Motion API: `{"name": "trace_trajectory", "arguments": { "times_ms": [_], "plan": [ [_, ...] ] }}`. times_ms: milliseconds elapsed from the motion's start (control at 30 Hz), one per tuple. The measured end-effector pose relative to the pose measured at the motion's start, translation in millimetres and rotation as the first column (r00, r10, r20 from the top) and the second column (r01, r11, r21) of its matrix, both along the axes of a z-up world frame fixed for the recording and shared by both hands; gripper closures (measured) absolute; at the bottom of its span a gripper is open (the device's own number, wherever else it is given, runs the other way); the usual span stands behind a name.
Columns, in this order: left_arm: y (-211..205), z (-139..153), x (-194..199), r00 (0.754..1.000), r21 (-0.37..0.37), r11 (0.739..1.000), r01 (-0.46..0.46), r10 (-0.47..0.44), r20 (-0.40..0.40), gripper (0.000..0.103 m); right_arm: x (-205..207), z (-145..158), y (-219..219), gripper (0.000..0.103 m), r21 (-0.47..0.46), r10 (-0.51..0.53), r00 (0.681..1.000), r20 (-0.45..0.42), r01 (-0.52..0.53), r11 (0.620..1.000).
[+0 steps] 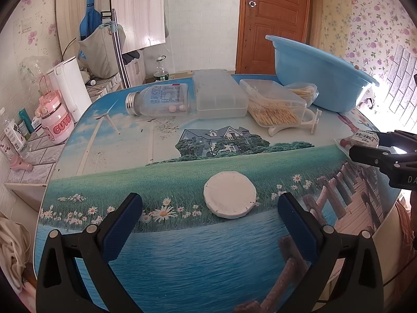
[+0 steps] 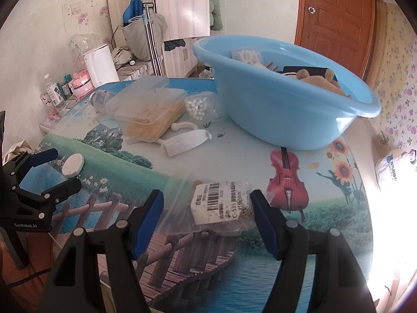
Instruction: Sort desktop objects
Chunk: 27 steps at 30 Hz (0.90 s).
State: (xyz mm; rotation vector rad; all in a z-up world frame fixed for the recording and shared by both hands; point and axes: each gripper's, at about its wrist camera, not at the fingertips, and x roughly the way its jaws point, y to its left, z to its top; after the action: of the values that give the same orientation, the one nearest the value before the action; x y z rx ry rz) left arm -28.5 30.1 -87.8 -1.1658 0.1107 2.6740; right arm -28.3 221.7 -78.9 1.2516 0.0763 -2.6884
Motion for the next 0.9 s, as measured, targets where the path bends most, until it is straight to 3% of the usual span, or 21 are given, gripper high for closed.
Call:
{"name": "trace_trajectory", "arguments": {
  "times_ms": [733,767,833,900],
  "plan": [
    [-1.8,-0.3,-0.4,1.0,-0.001,1.0,-0.002,0.002,0.001,0.0,1.8,-1.3,1.8,0.035,-0.013,0.01,1.0,-0.012,-0.01,1.0],
    [-2.1,-0.3,-0.5,1.0,0.0,1.0,-0.001,0.001,0.001,0.0,2.1,-1.3,1.7,0.035,-0.011,0.01,1.0,-0.013,-0.01,1.0],
    [-2.3,-0.4,-0.6,1.0,0.0,1.0,-0.001,0.001,0.001,0.0,2.1,-1.6,2.6,0.049,0.012,0.004,1.0,-0.018,-0.004,1.0],
    [-2.2,-0.4,-0.5,1.0,0.0,1.0,0.0,0.0,0.001,0.0,1.3,-0.8,7.5,0.053,-0.011,-0.001,1.0,-0.016,0.001,1.0]
  ]
}}
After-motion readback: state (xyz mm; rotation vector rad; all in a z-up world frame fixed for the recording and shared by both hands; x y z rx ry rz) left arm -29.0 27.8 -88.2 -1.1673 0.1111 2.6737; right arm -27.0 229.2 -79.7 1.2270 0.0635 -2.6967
